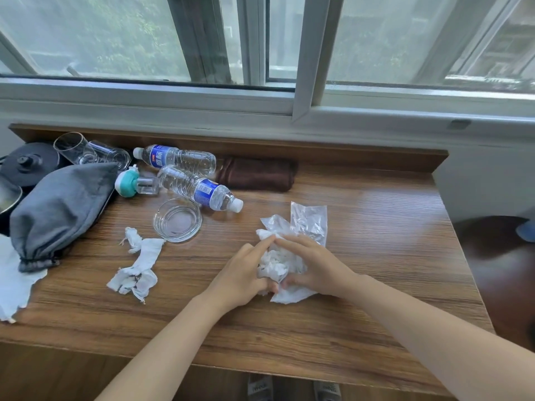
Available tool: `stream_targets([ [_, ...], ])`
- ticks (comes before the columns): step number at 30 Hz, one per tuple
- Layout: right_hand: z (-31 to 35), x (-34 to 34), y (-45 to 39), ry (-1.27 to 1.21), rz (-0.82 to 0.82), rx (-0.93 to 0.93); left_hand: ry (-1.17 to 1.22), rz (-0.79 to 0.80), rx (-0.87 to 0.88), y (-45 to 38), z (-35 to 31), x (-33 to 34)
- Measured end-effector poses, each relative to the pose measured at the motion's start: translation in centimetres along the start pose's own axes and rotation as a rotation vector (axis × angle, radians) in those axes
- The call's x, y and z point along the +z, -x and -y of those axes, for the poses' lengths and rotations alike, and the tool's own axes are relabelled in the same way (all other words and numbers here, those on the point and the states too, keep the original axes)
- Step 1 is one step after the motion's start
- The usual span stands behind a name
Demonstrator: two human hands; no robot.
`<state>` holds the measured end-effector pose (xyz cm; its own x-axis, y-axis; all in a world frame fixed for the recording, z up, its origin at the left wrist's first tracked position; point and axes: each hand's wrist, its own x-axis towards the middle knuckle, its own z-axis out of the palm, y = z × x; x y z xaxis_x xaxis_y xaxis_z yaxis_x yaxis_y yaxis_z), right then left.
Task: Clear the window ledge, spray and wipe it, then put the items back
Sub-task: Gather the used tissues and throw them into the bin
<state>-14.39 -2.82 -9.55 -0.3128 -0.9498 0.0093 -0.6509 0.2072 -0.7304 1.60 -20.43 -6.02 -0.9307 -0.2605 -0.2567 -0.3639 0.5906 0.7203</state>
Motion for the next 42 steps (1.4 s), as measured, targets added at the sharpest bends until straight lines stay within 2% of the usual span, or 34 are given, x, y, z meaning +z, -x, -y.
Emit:
stream_targets([
  [6,1.3,-0.4,0.1,0.014,-0.069,-0.045,-0.022,-0.006,0.044,-0.4,-0.2,-1.1],
  [10,1.3,-0.7,0.6,0.196,0.076,-0.044,-0.124,0.081,0.032,-0.6,0.9,-1.1],
  [12,0.7,-0.5,0.6,0.248,0.086,-0.055,-0.163,0.096,0.045,-0.6,1.5,-0.8],
  [23,1.5,1.5,-0.6,-0.023,-0.152,0.042,-0.002,-0.036,0.069,-1.0,0.9,-0.6],
  [31,4.8,-4.0,0.0,-0.016,-0.379,-0.027,0.09,-0.173,0.352,-2.3,-3.2,-4.3],
  [42,5.9,-12.1,9.4,0.076,-0.629,0.117,0.072,-0.054,0.701,-6.7,-14.4,-0.8],
])
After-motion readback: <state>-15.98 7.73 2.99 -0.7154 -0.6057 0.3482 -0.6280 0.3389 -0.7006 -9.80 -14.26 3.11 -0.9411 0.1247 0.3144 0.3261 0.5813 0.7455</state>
